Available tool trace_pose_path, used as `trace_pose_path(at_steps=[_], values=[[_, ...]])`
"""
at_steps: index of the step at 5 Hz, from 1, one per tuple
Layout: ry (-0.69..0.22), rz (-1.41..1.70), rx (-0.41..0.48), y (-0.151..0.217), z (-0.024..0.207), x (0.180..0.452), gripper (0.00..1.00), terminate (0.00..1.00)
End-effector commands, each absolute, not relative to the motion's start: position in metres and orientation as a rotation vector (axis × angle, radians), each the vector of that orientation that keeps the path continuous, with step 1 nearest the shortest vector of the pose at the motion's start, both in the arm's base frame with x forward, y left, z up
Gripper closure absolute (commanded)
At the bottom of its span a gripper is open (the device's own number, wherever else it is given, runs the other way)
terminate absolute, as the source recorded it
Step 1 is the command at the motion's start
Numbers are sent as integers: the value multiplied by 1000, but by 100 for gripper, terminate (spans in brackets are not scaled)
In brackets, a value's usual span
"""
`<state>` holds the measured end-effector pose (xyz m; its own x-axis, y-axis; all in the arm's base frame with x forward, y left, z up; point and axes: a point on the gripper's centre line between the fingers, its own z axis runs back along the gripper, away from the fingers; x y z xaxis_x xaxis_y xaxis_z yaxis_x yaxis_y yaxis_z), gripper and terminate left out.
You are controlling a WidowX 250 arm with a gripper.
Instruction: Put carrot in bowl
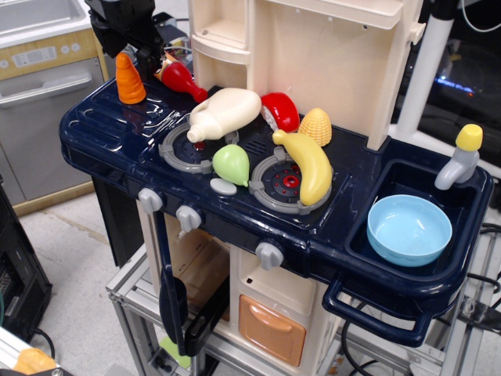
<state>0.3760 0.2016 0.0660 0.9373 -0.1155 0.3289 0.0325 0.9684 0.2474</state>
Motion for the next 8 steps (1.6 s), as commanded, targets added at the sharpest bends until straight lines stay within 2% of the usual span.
trace_pose_path(at_steps=[1, 2, 3, 4, 5, 6, 8], values=[[-409, -13, 203, 220, 69, 377, 100, 0], [-416, 3, 191, 220, 68, 377, 100, 0], [-402, 34, 155, 203, 83, 374, 100, 0], [-311, 157, 99, 156, 133, 360, 100, 0], [-287, 231, 15, 114, 162, 346, 100, 0], [-282, 435, -25, 66, 181, 341, 100, 0], [-317, 601, -32, -32, 167, 335, 100, 0]])
